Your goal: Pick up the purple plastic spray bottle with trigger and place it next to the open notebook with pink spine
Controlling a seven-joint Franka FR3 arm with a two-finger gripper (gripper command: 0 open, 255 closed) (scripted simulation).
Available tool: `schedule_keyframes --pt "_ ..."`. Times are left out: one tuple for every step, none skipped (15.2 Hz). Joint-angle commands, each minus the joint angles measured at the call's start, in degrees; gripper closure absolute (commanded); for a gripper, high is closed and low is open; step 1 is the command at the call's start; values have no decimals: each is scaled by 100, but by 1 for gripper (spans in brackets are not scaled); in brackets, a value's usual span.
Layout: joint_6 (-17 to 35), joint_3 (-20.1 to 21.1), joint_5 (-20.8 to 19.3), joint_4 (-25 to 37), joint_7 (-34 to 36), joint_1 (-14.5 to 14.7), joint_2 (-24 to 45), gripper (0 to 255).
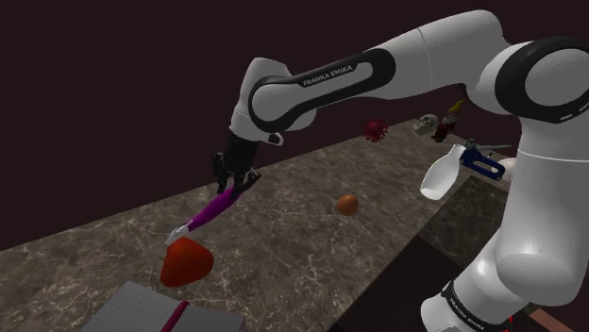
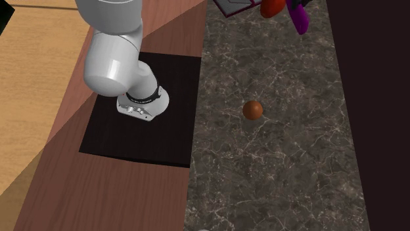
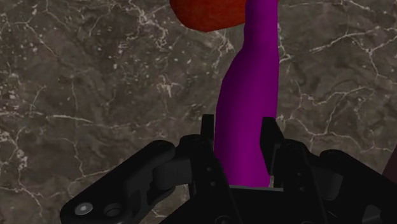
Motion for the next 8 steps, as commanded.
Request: schedule_keyframes --pt "127 -17 -27 -40 -16 18 92 255" --pt "190 -25 -38 -66 -24 26 132 255" --pt "252 -33 -49 -91 -32 34 173 255" --pt "314 -41 -61 -114 -40 43 215 255" --pt "376 -50 -72 -136 -47 52 258 255" --pt "438 -59 -84 -157 -54 61 302 255" --pt "498 -68 -96 -177 -61 70 347 255" --pt "559 -78 -108 -196 -68 80 393 255"
